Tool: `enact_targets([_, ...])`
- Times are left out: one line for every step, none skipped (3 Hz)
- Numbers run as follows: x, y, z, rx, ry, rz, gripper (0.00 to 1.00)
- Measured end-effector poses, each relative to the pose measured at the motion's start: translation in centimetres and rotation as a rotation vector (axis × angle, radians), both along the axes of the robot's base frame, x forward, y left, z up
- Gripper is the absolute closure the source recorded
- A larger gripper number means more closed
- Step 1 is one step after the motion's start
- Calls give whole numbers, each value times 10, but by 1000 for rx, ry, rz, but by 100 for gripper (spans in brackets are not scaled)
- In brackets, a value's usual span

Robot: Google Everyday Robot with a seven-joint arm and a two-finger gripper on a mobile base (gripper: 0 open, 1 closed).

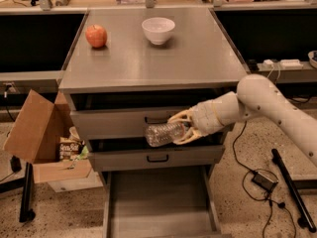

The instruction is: Pick water bottle from bottom drawer and place on counter

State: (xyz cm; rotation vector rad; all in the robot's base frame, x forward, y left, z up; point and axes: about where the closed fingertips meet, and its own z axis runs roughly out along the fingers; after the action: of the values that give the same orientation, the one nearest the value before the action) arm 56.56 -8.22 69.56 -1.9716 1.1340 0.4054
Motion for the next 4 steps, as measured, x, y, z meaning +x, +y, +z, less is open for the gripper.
enact_targets([-6,1,59,-6,-86,-2,100])
enact_targets([-7,2,63,-10,-93,-1,100])
enact_targets([1,6,92,-30,-84,-24,100])
enact_targets([8,15,151,-97,-89,-62,100])
